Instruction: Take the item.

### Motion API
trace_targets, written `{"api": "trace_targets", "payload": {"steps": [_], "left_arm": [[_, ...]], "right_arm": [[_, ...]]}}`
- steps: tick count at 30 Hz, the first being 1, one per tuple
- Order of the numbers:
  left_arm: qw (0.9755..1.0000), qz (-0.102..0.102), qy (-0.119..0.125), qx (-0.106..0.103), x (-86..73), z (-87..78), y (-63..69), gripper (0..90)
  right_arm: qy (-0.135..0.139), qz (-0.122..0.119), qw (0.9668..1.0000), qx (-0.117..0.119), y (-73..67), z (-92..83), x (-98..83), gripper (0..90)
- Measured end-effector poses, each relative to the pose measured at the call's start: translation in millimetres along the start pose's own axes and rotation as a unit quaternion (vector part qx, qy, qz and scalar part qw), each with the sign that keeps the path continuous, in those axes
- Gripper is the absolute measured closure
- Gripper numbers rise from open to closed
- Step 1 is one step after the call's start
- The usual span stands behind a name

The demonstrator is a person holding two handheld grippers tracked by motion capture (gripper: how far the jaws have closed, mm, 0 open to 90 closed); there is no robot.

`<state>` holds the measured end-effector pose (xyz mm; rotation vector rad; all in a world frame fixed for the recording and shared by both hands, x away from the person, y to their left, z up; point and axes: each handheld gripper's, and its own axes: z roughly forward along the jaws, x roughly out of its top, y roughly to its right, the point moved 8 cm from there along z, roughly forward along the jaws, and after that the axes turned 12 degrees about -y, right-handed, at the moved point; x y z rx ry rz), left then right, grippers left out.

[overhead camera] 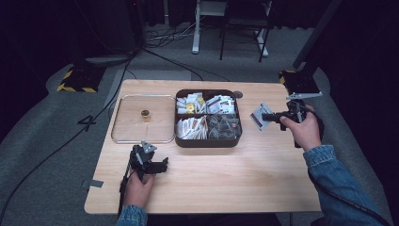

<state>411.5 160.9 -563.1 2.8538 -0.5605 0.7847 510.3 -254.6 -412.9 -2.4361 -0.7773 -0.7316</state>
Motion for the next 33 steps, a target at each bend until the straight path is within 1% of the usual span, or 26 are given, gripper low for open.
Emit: {"api": "trace_targets", "payload": {"steps": [8,18,22,30,33], "left_arm": [[1.0,0.0,0.0,0.0,0.0,0.0,0.0,9.8],[1.0,-0.001,0.0,0.0,-0.1,-0.1,0.1,9.9],[1.0,-0.001,0.0,0.001,-0.1,-0.1,0.1,9.9],[1.0,-0.001,0.0,0.0,-0.1,-0.1,0.1,9.9],[1.0,-0.001,0.0,0.001,-0.2,-0.1,0.1,9.9]], "right_arm": [[-0.014,0.013,0.9998,-0.005,11.3,6.2,-23.7,85.8],[-0.036,0.024,0.999,-0.01,22.8,24.7,-47.2,85.8],[-0.043,0.029,0.9986,-0.011,25.8,32.3,-53.8,85.8],[-0.06,0.037,0.9975,-0.002,27.8,48.2,-67.4,85.8],[-0.064,0.036,0.9973,0.002,28.2,53.9,-71.6,85.8]]}}
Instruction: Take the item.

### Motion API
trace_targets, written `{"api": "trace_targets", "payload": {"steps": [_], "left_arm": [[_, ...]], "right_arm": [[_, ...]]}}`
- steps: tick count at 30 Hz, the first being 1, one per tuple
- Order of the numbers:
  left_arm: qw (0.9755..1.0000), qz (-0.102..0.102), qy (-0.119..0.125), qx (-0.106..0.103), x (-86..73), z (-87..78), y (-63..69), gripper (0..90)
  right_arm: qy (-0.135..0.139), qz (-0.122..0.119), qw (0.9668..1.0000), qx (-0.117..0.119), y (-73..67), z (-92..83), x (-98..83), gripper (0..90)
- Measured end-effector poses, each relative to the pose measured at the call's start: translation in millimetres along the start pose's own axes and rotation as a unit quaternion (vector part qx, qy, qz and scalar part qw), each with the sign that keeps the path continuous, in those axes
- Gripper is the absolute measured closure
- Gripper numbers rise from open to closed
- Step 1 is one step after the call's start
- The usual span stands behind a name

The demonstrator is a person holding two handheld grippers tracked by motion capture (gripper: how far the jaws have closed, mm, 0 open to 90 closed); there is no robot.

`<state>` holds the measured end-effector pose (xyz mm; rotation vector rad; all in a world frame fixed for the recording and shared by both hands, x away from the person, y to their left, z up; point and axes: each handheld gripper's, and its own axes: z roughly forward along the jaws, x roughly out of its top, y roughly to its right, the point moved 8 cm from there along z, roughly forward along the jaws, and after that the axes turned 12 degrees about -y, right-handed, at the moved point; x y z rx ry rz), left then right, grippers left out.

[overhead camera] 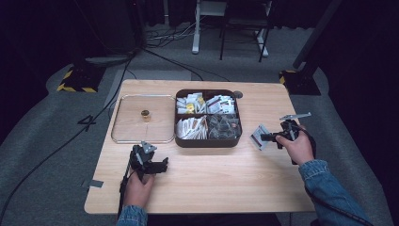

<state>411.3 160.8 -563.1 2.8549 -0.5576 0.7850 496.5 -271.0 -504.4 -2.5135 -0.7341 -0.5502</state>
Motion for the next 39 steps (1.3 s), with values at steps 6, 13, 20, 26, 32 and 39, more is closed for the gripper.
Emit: {"api": "trace_targets", "payload": {"steps": [6,13,20,26,32,39], "left_arm": [[1.0,0.0,0.0,0.0,0.0,0.0,0.0,9.9],[1.0,0.0,0.0,0.0,0.0,0.0,0.0,9.9],[1.0,0.0,0.0,0.0,0.0,0.0,0.0,9.9],[1.0,0.0,0.0,0.0,0.0,0.0,0.0,9.9],[1.0,0.0,0.0,0.0,0.0,0.0,0.0,9.9],[1.0,0.0,0.0,0.0,0.0,0.0,0.0,9.9]], "right_arm": [[-0.009,0.003,1.0,0.001,2.7,8.0,-4.8,85.7],[-0.009,0.009,0.9999,0.002,7.7,8.9,-5.3,80.4],[0.024,0.004,0.9984,-0.051,19.8,3.9,-1.4,52.8],[0.035,0.007,0.9952,-0.091,33.2,-1.5,-0.6,45.9],[0.044,0.008,0.9956,-0.082,30.3,-7.2,2.0,45.3],[0.056,-0.017,0.9964,-0.061,8.2,-18.4,7.6,45.4]]}}
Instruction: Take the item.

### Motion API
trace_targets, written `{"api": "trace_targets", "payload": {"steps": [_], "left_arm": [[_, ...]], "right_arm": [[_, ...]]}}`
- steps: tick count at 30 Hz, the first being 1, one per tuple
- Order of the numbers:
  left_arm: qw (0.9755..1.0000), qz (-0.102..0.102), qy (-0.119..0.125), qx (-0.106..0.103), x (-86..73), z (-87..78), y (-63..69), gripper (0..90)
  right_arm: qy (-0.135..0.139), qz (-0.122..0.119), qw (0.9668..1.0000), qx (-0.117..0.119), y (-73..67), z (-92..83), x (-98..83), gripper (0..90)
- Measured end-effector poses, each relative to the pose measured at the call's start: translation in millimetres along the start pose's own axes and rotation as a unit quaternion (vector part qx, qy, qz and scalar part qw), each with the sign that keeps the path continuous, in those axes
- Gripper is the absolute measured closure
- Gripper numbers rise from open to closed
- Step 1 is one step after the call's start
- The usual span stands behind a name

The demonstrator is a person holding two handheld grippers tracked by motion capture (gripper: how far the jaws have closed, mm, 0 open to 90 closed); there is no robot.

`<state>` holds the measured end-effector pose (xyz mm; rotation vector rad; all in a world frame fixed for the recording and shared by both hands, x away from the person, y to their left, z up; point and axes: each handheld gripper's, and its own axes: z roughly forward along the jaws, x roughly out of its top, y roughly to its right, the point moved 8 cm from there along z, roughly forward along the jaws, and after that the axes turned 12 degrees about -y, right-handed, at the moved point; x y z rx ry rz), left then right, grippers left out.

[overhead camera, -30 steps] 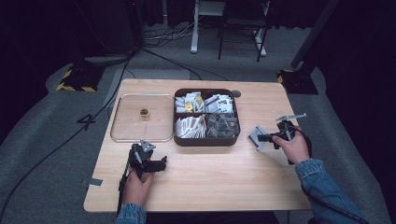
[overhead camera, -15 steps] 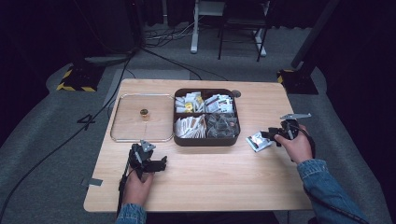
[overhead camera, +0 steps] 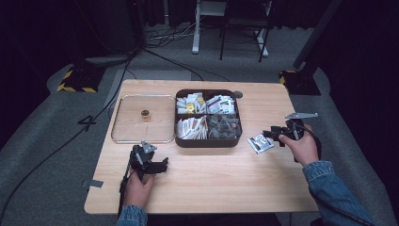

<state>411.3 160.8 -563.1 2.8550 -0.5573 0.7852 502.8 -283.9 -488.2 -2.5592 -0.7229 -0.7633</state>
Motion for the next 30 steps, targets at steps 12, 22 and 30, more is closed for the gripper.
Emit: {"api": "trace_targets", "payload": {"steps": [12,22,30], "left_arm": [[1.0,0.002,0.0,0.002,0.6,0.1,-0.7,9.9],[1.0,0.002,0.001,0.003,0.7,0.2,-0.8,10.0],[1.0,0.002,0.001,0.002,0.9,0.3,-0.7,10.0]], "right_arm": [[0.012,-0.053,0.9973,0.05,-53.2,-21.1,0.3,45.3],[0.01,-0.094,0.9904,0.101,-93.6,-24.6,-2.5,44.7],[0.003,-0.131,0.9862,0.102,-115.0,-17.3,-11.8,43.6]]}}
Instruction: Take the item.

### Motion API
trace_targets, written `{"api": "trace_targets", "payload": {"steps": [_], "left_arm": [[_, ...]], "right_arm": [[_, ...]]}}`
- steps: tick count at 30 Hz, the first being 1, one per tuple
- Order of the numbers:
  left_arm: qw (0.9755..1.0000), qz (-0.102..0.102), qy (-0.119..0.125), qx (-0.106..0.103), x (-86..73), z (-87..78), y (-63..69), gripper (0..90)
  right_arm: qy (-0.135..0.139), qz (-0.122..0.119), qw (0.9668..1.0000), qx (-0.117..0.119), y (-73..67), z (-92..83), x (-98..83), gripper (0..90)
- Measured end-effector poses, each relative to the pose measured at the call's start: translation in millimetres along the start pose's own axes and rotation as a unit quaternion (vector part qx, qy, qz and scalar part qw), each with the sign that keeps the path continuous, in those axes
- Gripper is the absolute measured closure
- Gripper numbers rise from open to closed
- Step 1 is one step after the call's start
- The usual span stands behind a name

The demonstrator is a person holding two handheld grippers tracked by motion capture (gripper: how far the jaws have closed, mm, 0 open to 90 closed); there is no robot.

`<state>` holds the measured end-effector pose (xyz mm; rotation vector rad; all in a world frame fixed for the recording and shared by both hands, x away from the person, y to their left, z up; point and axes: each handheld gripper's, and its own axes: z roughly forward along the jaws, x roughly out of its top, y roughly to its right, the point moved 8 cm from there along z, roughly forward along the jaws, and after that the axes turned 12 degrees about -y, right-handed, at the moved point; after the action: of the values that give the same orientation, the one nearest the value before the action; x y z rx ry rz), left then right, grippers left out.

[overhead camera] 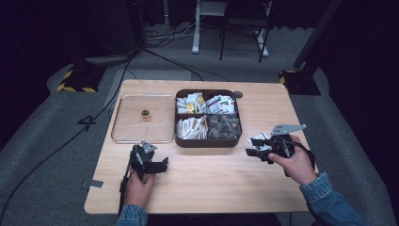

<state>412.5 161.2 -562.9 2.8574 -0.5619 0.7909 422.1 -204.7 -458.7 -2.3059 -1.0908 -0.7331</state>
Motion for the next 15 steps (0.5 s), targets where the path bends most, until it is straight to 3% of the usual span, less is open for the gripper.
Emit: {"api": "trace_targets", "payload": {"steps": [8,15], "left_arm": [[1.0,0.0,0.0,0.0,0.0,0.0,0.0,9.9],[1.0,0.0,0.0,0.0,0.0,0.0,0.0,10.0]], "right_arm": [[-0.014,-0.028,0.9995,0.006,-20.7,21.2,-10.5,43.5],[-0.022,-0.032,0.9992,0.007,-26.1,40.9,-23.2,43.4]]}}
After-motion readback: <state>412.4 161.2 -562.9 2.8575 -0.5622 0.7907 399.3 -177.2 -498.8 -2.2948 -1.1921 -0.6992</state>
